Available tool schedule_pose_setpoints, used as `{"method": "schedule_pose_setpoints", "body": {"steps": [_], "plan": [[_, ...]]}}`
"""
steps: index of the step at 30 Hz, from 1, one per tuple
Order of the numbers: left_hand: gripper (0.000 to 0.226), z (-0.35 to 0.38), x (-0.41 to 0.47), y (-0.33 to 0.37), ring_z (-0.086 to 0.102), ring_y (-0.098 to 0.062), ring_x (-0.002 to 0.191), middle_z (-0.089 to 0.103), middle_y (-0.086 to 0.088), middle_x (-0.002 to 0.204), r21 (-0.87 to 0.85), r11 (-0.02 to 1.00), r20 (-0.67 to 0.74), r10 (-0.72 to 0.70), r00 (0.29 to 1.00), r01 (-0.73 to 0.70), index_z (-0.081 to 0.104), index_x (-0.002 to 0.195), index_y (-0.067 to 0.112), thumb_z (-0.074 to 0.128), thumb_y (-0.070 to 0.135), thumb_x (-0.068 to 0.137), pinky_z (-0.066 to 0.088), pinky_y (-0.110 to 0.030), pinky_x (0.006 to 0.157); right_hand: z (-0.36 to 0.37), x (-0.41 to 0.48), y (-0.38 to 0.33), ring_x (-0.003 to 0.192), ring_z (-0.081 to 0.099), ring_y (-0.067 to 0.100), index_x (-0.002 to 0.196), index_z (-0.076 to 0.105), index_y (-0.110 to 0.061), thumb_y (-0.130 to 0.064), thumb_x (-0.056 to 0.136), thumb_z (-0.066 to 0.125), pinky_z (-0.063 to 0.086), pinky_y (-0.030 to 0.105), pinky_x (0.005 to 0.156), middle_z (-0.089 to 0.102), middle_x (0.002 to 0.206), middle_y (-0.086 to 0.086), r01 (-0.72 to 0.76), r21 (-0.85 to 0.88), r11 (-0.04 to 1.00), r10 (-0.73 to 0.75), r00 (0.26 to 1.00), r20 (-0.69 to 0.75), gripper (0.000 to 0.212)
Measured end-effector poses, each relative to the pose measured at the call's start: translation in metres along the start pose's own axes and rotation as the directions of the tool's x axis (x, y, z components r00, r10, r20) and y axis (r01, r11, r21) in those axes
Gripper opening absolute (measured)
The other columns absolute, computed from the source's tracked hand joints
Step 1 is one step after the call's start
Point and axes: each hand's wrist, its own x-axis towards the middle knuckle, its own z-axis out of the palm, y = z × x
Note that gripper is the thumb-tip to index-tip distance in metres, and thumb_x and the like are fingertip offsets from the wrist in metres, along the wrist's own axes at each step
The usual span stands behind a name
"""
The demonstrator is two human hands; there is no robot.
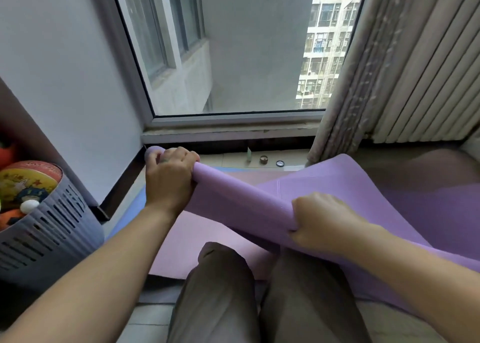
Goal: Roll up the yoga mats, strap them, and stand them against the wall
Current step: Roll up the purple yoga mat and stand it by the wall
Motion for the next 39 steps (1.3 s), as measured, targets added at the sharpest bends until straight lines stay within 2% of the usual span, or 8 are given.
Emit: {"method": "schedule_pose_setpoints", "body": {"steps": [3, 8, 12, 18, 24, 28, 34, 39], "plan": [[0.035, -0.002, -0.003, 0.019, 0.055, -0.026, 0.106, 0.061, -0.003, 0.109, 0.095, 0.993, 0.408, 0.022, 0.913, -0.067, 0.060, 0.107, 0.023, 0.058, 0.005, 0.077, 0.029, -0.042, 0.096, 0.024, 0.007, 0.015, 0.074, 0.050, 0.028, 0.085, 0.054, -0.020, -0.038, 0.080, 0.062, 0.035, 0.026, 0.063, 0.063, 0.090, 0.006, -0.042, 0.045, 0.998, 0.040, 0.998, 0.052, 0.020], [0.058, -0.026, -0.030, 0.064, 0.052, -0.023, 0.116, 0.053, 0.004, 0.127, -0.146, 0.957, 0.880, 0.241, 0.410, -0.250, 0.042, 0.128, 0.029, 0.070, 0.043, 0.079, 0.040, -0.034, 0.090, 0.060, -0.004, 0.023, 0.094, 0.060, 0.030, 0.095, 0.061, -0.020, -0.035, 0.078, 0.061, 0.035, 0.026, 0.066, 0.065, 0.101, 0.005, -0.024, 0.031, 0.999, 0.020, 0.995, 0.099, 0.022], [0.053, -0.027, -0.055, 0.105, 0.053, -0.024, 0.111, 0.055, 0.001, 0.122, -0.315, 0.909, 0.767, 0.414, 0.490, -0.274, 0.044, 0.122, 0.026, 0.065, 0.048, 0.079, 0.043, -0.035, 0.086, 0.068, -0.019, 0.019, 0.097, 0.059, 0.028, 0.101, 0.058, -0.021, -0.037, 0.081, 0.060, 0.034, 0.029, 0.067, 0.063, 0.105, 0.002, -0.001, 0.032, 0.999, -0.001, 0.998, 0.063, 0.026], [0.038, -0.034, -0.089, 0.103, 0.056, -0.027, 0.107, 0.060, 0.000, 0.115, -0.211, 0.943, 0.697, 0.328, 0.637, -0.255, 0.042, 0.109, 0.023, 0.058, 0.045, 0.084, 0.039, -0.034, 0.073, 0.076, -0.046, 0.024, 0.102, 0.052, 0.026, 0.108, 0.047, -0.021, -0.052, 0.074, 0.064, 0.037, 0.036, 0.078, 0.053, 0.108, 0.001, 0.020, -0.094, 0.995, -0.026, 0.998, -0.060, 0.049], [0.051, -0.053, -0.120, 0.104, 0.049, -0.029, 0.112, 0.049, -0.005, 0.120, -0.073, 0.962, 0.698, 0.238, 0.676, -0.263, 0.029, 0.127, 0.018, 0.055, 0.042, 0.089, 0.031, -0.038, 0.076, 0.088, -0.061, 0.014, 0.053, 0.052, 0.029, 0.071, 0.051, -0.016, -0.020, 0.035, 0.083, 0.033, 0.032, 0.046, 0.052, 0.064, 0.004, 0.055, -0.206, 0.977, -0.101, 0.971, -0.219, 0.047], [0.044, -0.068, -0.131, 0.097, 0.051, -0.028, 0.108, 0.052, -0.003, 0.115, -0.059, 0.963, 0.676, 0.233, 0.699, -0.264, 0.030, 0.119, 0.021, 0.054, 0.043, 0.090, 0.025, -0.037, 0.073, 0.085, -0.077, 0.004, 0.061, 0.057, 0.025, 0.076, 0.043, -0.021, -0.026, 0.053, 0.077, 0.030, 0.030, 0.051, 0.055, 0.069, -0.002, 0.120, -0.192, 0.974, -0.156, 0.971, -0.184, 0.041], [0.020, -0.064, -0.121, 0.087, 0.059, -0.031, 0.092, 0.063, -0.002, 0.099, -0.181, 0.951, 0.705, 0.303, 0.641, -0.251, 0.037, 0.091, 0.024, 0.053, 0.032, 0.083, 0.032, -0.032, 0.063, 0.069, -0.070, -0.005, 0.074, 0.053, 0.024, 0.085, 0.044, -0.024, -0.027, 0.080, 0.054, 0.036, 0.030, 0.061, 0.052, 0.078, -0.004, -0.008, -0.076, 0.997, 0.017, 0.994, 0.112, 0.011], [0.013, -0.045, -0.118, 0.088, 0.052, -0.025, 0.079, 0.061, 0.000, 0.090, -0.331, 0.926, 0.810, 0.378, 0.448, -0.182, 0.052, 0.090, 0.024, 0.057, 0.024, 0.078, 0.039, -0.031, 0.063, 0.082, -0.067, -0.003, 0.070, 0.051, 0.021, 0.083, 0.055, -0.028, -0.022, 0.078, 0.054, 0.037, 0.027, 0.055, 0.050, 0.070, -0.009, -0.112, 0.096, 0.989, 0.066, 0.920, 0.386, 0.007]]}}
